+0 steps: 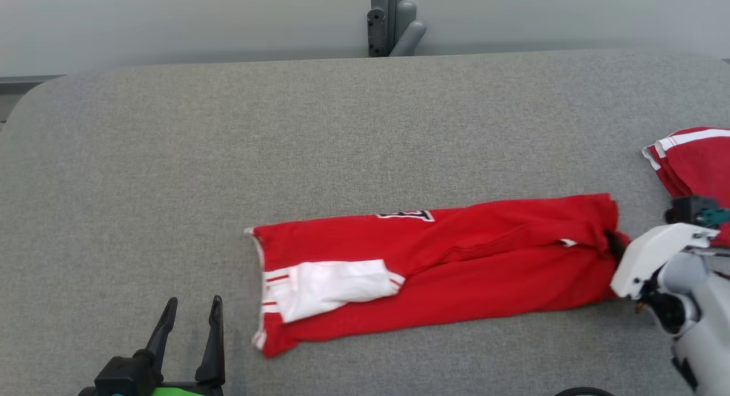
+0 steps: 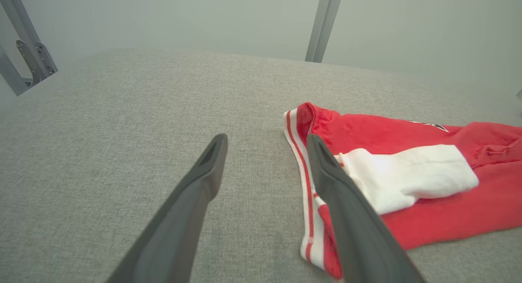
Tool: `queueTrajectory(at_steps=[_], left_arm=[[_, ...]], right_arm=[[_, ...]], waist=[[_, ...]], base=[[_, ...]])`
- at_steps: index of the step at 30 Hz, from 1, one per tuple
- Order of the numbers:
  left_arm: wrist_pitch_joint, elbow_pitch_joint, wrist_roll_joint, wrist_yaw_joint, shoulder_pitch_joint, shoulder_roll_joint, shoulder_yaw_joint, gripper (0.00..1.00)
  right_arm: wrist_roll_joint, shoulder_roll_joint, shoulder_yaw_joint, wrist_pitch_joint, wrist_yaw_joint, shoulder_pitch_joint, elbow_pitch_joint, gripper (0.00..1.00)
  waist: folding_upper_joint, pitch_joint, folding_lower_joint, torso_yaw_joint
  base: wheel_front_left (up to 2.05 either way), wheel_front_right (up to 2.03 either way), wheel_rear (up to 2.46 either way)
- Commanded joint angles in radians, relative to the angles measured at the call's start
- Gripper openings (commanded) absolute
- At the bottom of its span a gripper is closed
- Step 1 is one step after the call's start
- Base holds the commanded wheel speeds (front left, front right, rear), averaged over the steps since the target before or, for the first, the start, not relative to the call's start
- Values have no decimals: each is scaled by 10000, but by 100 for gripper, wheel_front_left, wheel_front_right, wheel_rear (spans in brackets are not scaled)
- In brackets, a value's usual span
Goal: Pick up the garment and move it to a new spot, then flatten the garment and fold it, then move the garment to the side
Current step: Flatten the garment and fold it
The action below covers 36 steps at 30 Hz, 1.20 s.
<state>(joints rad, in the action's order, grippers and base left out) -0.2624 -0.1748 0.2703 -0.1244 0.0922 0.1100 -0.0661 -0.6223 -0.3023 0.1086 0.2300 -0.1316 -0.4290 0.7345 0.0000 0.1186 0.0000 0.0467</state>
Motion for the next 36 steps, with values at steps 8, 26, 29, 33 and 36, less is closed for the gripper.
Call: queueTrajectory(at_steps=[8, 26, 29, 33, 36], left_arm=[[-29, -191, -100, -67, 284, -188, 12, 100], [-29, -303, -372, -72, 154, -469, -298, 100], [-29, -333, -360, -72, 54, -475, -386, 100], [-29, -382, -361, -73, -10, -457, -375, 100], [-29, -417, -366, -73, -38, -463, -375, 100]], right_arm=[[-771, -2196, -908, 330, 19, 116, -293, 0], [481, 713, 2410, 753, 13, 1477, -5682, 0], [866, 1495, 2826, 515, 11, 1343, -4952, 0], [1210, 1942, 3150, 196, 10, 1030, -4079, 0], [1412, 2150, 3282, -79, 11, 729, -3523, 0]], waist=[[0, -223, 0, 228], [0, -46, 0, 518], [0, 9, 0, 646], [0, 53, 0, 769], [0, 76, 0, 808]], base=[[0, 0, 0], [0, 0, 0], [0, 0, 0], [0, 0, 0], [0, 0, 0]])
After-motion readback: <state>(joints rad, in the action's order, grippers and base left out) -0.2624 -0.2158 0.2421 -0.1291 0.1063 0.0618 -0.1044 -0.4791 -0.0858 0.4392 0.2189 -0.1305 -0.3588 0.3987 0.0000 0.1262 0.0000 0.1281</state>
